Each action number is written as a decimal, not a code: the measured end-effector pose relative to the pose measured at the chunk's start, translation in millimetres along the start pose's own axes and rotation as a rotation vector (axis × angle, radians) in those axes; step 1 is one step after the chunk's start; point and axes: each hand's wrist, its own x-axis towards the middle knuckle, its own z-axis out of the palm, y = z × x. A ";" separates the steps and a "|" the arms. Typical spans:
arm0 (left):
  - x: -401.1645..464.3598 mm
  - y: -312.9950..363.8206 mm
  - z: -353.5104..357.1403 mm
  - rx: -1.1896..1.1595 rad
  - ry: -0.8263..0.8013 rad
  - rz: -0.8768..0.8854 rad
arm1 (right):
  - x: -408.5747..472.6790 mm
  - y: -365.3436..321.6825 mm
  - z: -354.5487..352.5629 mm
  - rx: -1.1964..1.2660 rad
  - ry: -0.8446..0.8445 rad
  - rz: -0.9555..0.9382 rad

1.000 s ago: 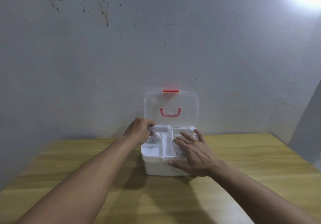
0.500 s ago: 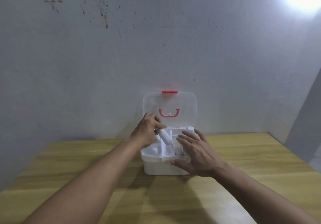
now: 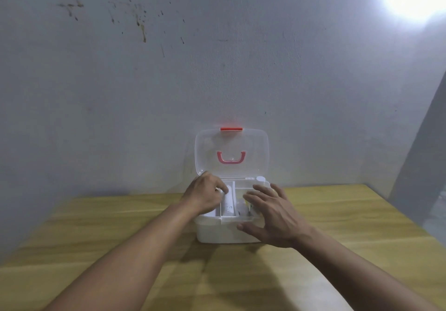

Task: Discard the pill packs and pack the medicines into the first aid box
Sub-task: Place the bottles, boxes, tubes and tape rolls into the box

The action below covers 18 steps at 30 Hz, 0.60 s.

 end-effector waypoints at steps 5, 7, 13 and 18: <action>-10.0 -5.5 -3.8 -0.050 -0.030 -0.011 | 1.8 -2.7 -0.7 -0.012 -0.028 0.006; -17.6 -13.5 -10.3 -0.083 0.032 -0.041 | 1.6 -2.9 0.1 -0.027 -0.042 0.014; -60.5 -57.4 -47.1 -0.035 0.080 -0.190 | -6.0 1.3 8.5 -0.042 -0.013 0.025; -105.1 -83.3 -71.3 0.067 -0.376 -0.408 | -6.7 -2.5 13.8 -0.065 -0.032 0.047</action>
